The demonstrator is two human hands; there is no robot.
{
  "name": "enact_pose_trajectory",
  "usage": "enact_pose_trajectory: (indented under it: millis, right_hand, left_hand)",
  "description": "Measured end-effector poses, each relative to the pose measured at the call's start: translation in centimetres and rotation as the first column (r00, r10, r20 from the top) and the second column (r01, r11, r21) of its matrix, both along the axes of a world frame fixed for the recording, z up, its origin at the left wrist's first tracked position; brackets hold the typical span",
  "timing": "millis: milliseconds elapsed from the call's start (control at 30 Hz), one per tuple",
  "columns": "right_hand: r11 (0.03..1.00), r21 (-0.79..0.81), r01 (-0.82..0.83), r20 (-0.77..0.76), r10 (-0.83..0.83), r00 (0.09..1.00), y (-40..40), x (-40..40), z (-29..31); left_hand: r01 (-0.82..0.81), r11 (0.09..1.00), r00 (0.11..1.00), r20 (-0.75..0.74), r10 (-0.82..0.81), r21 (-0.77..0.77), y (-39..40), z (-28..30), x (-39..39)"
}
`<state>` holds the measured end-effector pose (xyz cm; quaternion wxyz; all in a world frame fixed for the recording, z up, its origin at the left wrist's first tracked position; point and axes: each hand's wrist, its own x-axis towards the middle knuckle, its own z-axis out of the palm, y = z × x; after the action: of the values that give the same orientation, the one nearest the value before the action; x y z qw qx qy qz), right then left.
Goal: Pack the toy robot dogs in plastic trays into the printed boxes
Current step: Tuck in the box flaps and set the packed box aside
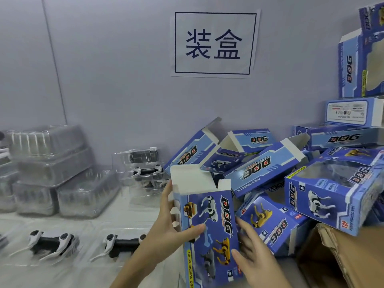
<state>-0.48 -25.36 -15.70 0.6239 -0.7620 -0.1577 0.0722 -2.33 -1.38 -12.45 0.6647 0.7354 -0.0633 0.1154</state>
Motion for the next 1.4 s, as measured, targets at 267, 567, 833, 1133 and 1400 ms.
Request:
enact_pose_trajectory:
  millis: [267, 567, 833, 1133, 1400]
  right_hand:
    - [0.910, -0.159, 0.382, 0.466, -0.272, 0.842, 3.2, -3.0, 0.0]
    - [0.991, 0.095, 0.091, 0.074, -0.098, 0.992, 4.7, -3.6, 0.7]
    - [0.985, 0.064, -0.158, -0.123, 0.165, 0.979, 1.0, -1.2, 0.2]
    - [0.983, 0.159, -0.093, -0.217, 0.127, 0.968, -1.2, 0.9, 0.1]
    - [0.987, 0.077, 0.141, 0.048, -0.145, 0.988, 1.3, -1.2, -0.4]
  left_hand:
    - [-0.241, 0.969, 0.930, 0.299, 0.213, 0.060, -4.6, -0.2, -1.0]
    - [-0.293, 0.949, 0.854, 0.415, 0.314, -0.115, -3.8, -0.9, -1.0]
    - [-0.072, 0.997, 0.994, 0.075, 0.075, -0.040, -2.3, -0.6, -0.3]
    - [-0.077, 0.996, 0.996, 0.031, 0.079, -0.049, -2.4, -0.6, -0.1]
    - [-0.161, 0.980, 0.987, 0.018, 0.160, 0.114, -3.1, -0.3, -0.5]
